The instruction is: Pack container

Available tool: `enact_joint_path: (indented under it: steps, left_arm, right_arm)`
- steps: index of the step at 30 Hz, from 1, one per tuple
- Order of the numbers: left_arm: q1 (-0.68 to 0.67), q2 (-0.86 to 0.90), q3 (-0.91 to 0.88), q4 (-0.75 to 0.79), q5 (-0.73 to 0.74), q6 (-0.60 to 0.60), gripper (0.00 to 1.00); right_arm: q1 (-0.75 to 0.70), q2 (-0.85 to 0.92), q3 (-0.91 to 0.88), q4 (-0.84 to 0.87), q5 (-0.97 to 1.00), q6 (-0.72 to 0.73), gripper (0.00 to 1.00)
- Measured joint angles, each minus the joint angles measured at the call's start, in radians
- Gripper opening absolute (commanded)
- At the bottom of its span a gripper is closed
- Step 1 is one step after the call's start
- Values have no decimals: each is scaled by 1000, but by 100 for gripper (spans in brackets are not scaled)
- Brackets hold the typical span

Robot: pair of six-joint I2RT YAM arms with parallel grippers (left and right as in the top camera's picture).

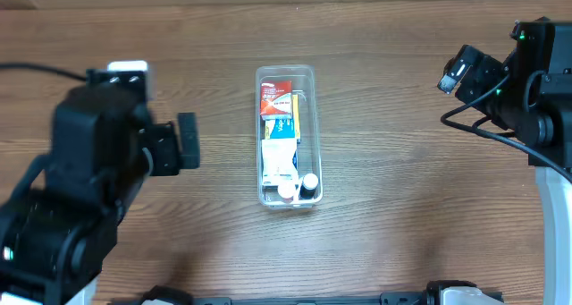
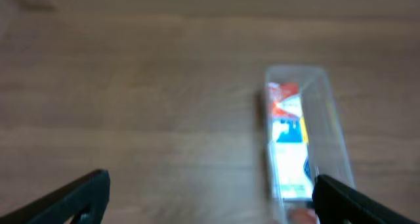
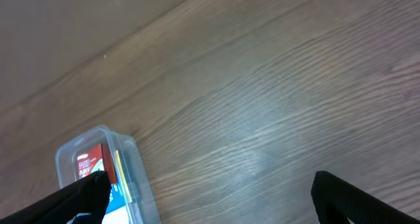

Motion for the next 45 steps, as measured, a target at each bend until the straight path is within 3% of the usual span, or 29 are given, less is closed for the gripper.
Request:
enact_joint_path:
  steps: [4,12,17,29,45]
  left_arm:
    - [109,-196,-325,209,85,79,100]
    - [201,-576,-983,633,181,144,100]
    - [221,-771,-1284,775,273,153,100]
    - [222,-1084,-1532,801,321,155,100]
    - [222,-1096,-1570,842,327,155,100]
  right_arm:
    - [0,0,0,0,-1,1,100]
    - [0,0,0,0,0,3,100]
    - [0,0,0,0,-1,3,100]
    - [0,0,0,0,-1,3,100]
    - [0,0,0,0,0,3,100]
